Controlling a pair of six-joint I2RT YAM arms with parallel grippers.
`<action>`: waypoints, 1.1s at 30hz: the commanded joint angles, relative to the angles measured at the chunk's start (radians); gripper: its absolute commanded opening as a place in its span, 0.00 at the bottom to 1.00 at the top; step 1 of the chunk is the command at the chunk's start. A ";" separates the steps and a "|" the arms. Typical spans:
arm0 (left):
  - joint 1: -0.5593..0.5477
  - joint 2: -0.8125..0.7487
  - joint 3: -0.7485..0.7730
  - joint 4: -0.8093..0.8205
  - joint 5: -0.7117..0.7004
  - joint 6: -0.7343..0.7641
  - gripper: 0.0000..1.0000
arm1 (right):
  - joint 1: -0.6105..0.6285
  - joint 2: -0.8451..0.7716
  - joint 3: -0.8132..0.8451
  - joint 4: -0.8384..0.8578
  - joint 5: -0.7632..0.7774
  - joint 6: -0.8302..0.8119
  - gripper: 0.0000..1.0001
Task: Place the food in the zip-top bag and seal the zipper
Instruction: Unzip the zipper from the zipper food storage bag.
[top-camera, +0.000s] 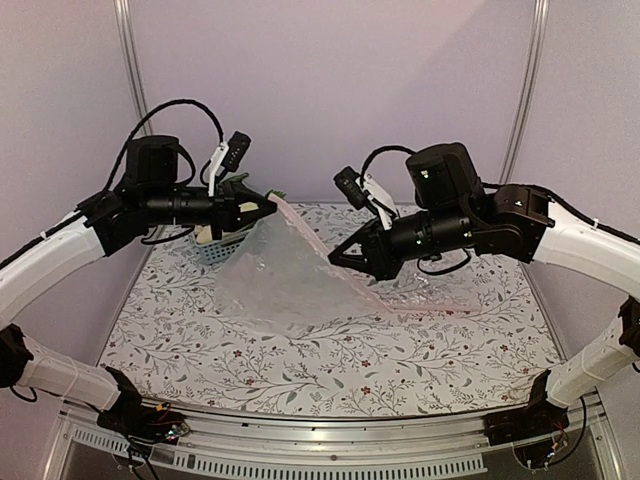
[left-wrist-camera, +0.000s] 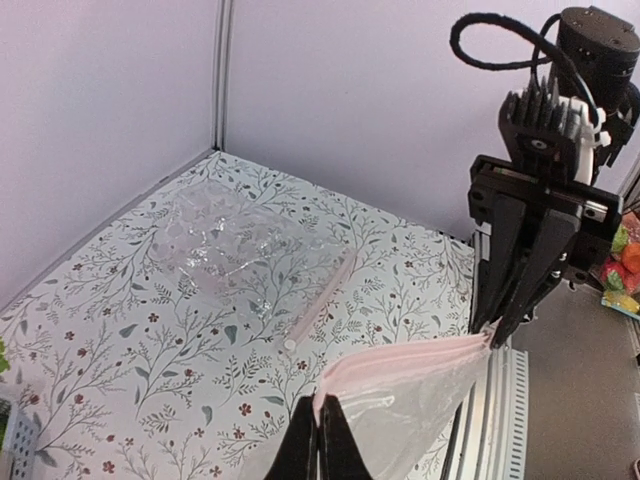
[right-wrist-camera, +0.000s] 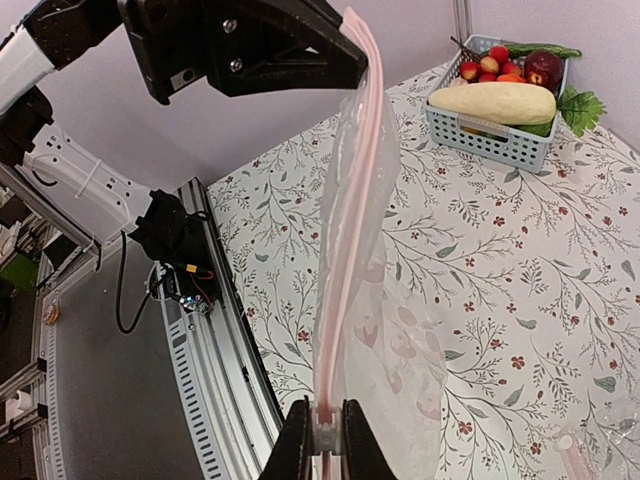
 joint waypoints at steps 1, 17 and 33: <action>0.059 -0.031 -0.016 0.038 -0.055 -0.008 0.00 | 0.003 -0.034 -0.022 -0.057 -0.001 0.008 0.07; 0.151 -0.076 -0.022 0.042 -0.084 0.000 0.00 | 0.003 -0.051 -0.046 -0.067 0.021 0.020 0.07; 0.189 -0.080 -0.022 0.036 -0.091 -0.001 0.00 | 0.004 -0.074 -0.070 -0.069 0.036 0.030 0.07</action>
